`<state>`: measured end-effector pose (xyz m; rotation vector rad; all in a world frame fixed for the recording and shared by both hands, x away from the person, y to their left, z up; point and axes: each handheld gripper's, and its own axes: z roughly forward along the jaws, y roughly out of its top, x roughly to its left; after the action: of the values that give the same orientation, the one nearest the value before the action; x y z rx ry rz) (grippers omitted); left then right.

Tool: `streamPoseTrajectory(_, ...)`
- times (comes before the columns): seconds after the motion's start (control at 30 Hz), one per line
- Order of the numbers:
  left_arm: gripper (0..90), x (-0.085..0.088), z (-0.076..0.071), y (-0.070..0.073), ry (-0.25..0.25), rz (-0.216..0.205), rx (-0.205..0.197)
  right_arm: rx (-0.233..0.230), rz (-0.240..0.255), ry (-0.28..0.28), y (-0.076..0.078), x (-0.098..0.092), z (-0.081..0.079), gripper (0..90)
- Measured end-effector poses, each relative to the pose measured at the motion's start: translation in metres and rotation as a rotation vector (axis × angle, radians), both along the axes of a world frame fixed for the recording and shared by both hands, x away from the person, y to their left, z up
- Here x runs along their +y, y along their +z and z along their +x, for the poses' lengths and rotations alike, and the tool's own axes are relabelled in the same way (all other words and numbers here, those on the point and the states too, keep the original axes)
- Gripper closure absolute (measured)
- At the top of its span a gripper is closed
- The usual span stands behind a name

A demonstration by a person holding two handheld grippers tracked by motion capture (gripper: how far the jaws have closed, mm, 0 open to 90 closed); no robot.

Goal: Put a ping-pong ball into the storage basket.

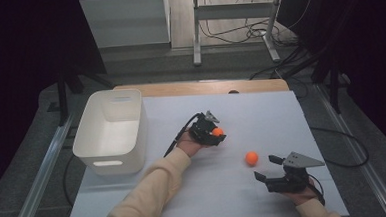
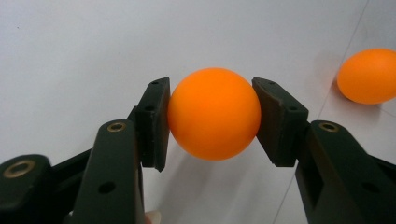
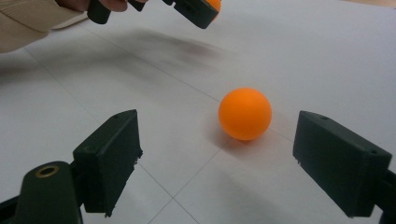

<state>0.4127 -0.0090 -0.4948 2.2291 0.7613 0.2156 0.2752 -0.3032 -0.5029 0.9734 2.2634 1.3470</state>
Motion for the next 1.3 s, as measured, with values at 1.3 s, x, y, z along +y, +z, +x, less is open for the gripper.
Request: streamPoseTrajectory(1.3, 49.9, 0.034, -0.034, 0.021, -0.039, -0.036, -0.033, 0.004, -0.008, -0.017, -0.002, 0.001, 0.001, 15.4)
